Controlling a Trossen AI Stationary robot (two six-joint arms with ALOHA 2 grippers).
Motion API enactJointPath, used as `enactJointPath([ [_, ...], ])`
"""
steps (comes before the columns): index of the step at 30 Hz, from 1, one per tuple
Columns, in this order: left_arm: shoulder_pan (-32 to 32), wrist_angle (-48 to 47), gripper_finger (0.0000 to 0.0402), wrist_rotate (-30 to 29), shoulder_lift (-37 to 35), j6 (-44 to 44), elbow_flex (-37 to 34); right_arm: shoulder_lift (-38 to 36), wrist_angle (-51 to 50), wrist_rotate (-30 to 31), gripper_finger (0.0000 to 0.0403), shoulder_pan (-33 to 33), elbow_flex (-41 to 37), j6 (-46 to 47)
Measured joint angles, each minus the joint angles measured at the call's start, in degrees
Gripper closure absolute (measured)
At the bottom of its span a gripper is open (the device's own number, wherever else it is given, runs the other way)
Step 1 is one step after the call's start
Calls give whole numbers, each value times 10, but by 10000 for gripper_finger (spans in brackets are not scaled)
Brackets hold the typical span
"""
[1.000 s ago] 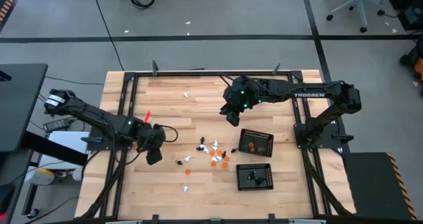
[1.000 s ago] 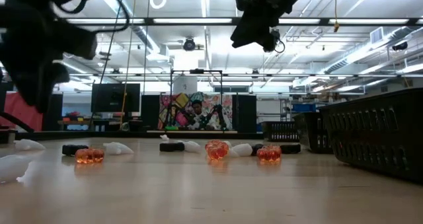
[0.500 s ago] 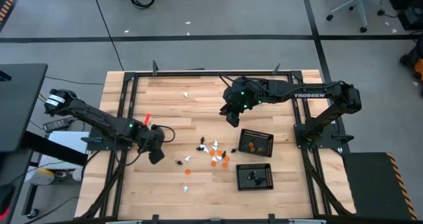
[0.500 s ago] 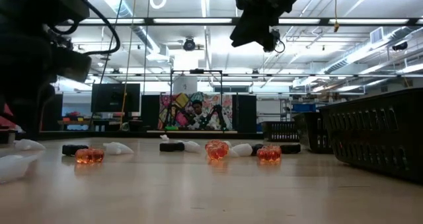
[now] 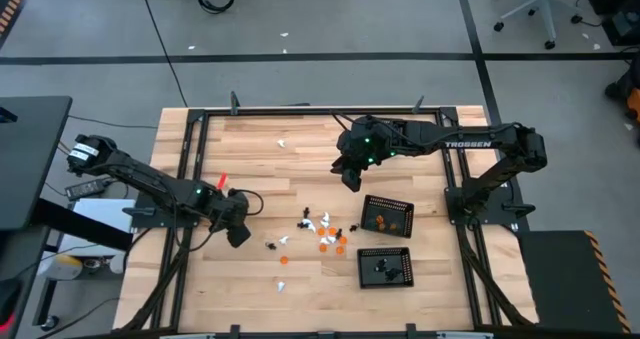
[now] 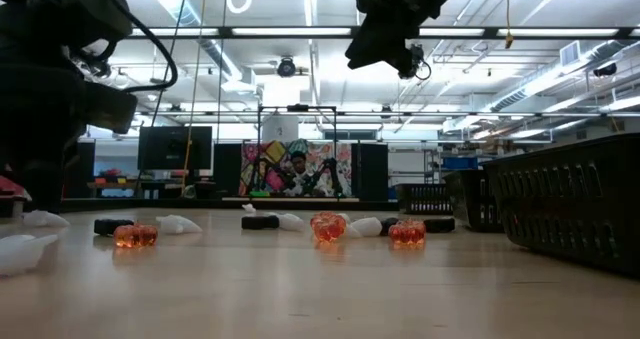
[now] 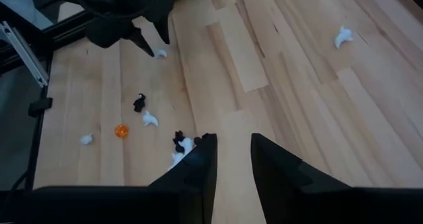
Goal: Sort Halloween decoration
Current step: Put the white ghost toy into the top black bin
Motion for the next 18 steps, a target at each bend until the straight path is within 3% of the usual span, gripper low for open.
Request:
enactJointPath([
  [13,-3,20,222,-2,67,-20,5,0,0,-1,305,0,0,-2],
  [18,-2,11,256,3,68,-25,5,0,0,-1,305,0,0,-13],
])
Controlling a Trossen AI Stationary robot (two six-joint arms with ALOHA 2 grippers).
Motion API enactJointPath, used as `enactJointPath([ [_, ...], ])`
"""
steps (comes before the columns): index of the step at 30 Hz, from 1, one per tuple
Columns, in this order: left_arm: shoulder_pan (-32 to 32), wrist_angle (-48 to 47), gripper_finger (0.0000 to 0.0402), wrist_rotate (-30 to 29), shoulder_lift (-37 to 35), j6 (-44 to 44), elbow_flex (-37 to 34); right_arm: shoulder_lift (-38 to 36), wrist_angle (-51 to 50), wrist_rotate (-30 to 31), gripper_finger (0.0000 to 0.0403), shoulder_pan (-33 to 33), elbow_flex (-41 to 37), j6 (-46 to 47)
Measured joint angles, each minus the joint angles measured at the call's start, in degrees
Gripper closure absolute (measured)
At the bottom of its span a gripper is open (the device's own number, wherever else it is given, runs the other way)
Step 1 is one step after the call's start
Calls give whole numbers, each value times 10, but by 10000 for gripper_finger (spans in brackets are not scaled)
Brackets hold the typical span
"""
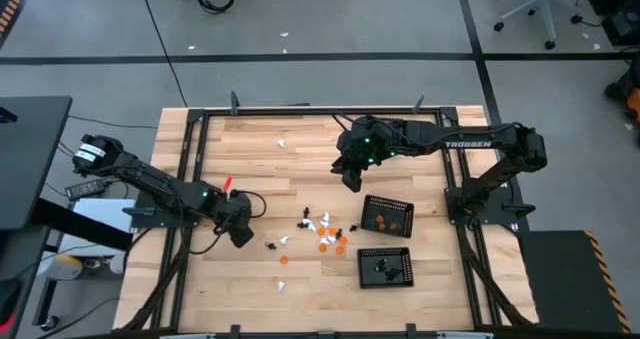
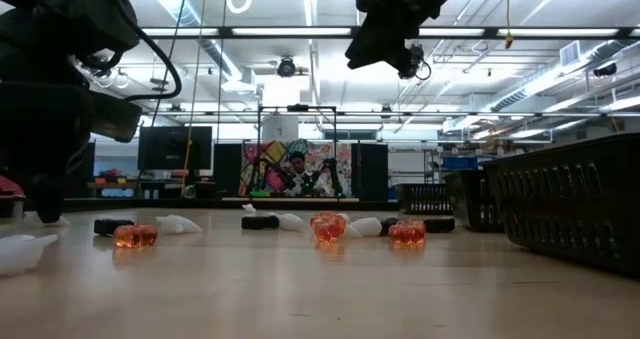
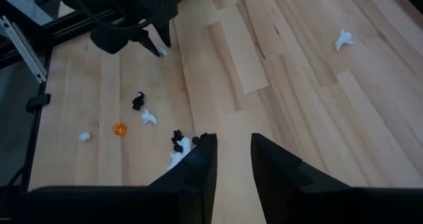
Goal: Sort Halloween decoration
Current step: Put the white ghost toy into the top black bin
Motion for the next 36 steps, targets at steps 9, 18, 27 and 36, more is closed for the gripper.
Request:
enactJointPath([
  [9,0,5,355,10,1,-18,-2,0,2,0,305,0,0,0],
  [18,0,23,399,25,3,-24,-4,0,2,0,305,0,0,-2],
  [27,0,37,400,19,3,-41,-5,0,4,0,305,0,0,-4],
  [36,0,45,398,10,4,-41,1,0,4,-2,305,0,0,-4],
])
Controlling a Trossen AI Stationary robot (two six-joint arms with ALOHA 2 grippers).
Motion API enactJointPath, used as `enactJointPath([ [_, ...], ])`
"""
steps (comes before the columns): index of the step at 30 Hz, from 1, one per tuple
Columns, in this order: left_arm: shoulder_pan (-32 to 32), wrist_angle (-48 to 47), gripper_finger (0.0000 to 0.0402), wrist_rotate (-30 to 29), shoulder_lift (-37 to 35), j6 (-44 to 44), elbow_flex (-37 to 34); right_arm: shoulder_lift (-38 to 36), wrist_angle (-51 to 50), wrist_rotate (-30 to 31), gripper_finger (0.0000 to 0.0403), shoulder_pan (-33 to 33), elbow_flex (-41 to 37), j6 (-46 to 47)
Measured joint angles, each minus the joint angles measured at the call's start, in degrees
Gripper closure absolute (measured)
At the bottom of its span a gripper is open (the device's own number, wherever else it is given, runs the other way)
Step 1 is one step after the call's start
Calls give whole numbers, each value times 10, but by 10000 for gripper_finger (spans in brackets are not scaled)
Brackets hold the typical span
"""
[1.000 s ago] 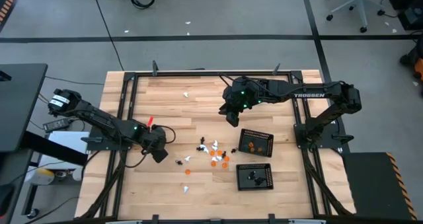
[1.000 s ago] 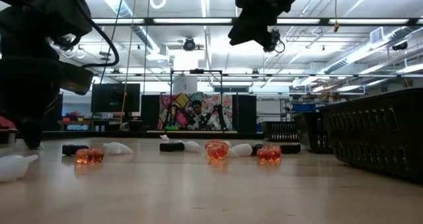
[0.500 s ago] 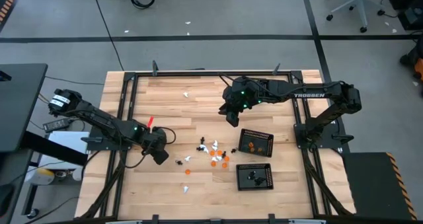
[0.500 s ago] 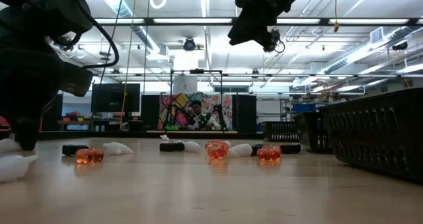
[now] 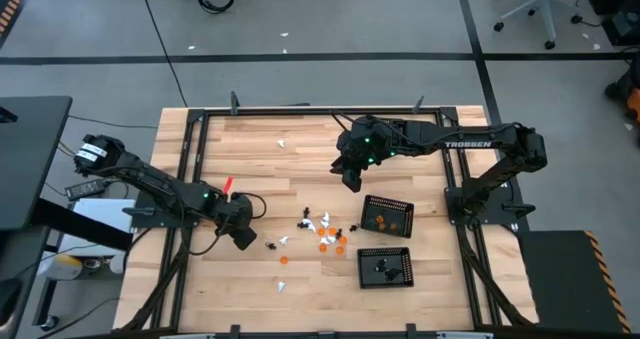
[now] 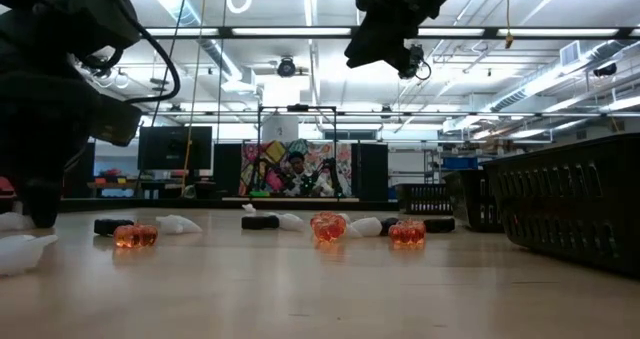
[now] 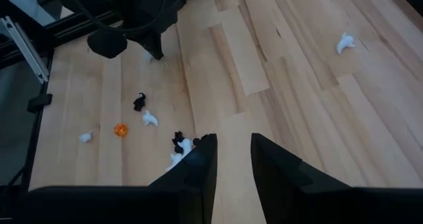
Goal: Sort Halloween decoration
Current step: Put the white ghost toy into the top black bin
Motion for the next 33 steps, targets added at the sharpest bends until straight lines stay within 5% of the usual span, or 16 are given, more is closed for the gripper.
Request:
enactJointPath([
  [12,29,57,395,-40,0,-3,14,0,13,0,305,0,0,-7],
  [18,21,26,347,-18,0,-27,32,0,13,-3,305,0,0,-7],
  [26,-11,-160,310,-43,-1,61,115,0,13,-3,305,-4,0,-12],
  [33,-41,-142,228,-36,1,1,102,0,14,-3,305,-5,0,-13],
])
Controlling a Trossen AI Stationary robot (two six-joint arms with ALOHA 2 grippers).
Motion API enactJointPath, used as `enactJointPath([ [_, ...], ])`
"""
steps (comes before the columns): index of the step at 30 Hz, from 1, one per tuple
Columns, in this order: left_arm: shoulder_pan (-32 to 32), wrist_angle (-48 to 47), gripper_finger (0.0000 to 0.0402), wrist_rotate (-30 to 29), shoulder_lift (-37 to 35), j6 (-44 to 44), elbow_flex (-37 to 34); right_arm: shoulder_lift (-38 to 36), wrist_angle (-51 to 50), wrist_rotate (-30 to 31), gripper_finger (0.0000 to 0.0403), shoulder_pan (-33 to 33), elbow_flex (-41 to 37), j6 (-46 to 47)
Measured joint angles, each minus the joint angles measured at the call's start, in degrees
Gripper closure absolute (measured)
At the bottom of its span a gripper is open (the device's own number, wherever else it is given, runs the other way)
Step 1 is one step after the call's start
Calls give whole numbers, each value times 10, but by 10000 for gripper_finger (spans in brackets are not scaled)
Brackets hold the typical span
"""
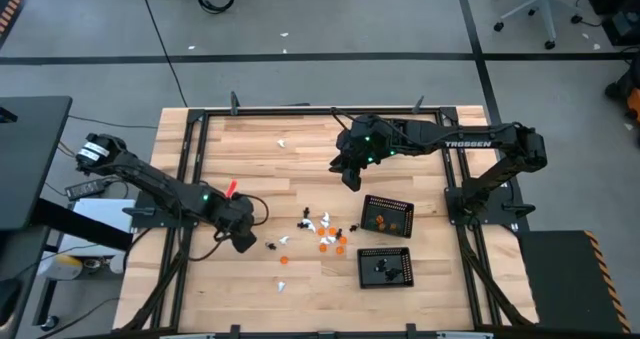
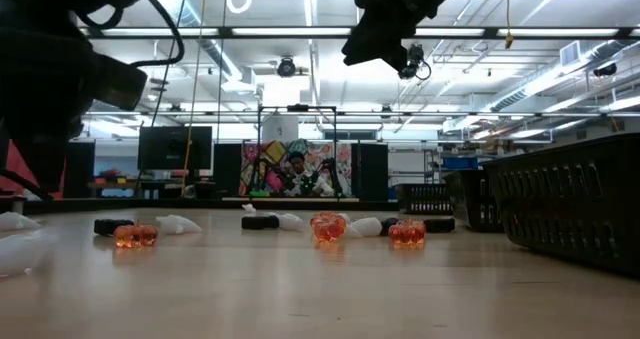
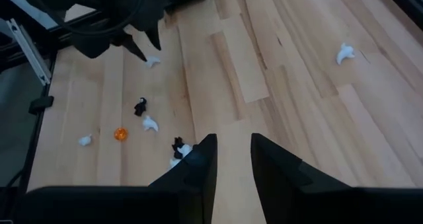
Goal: Sort Halloween decoration
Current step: Put the white ghost toy into the top black bin
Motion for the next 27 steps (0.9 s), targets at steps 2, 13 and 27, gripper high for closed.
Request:
enactJointPath([
  [2,-5,9,201,4,0,-21,-6,0,0,0,305,0,0,-2],
  [13,-7,-3,151,22,9,-83,-13,0,14,3,305,0,0,-10],
  [27,-9,15,186,54,102,-76,-11,0,19,2,305,0,0,-8],
])
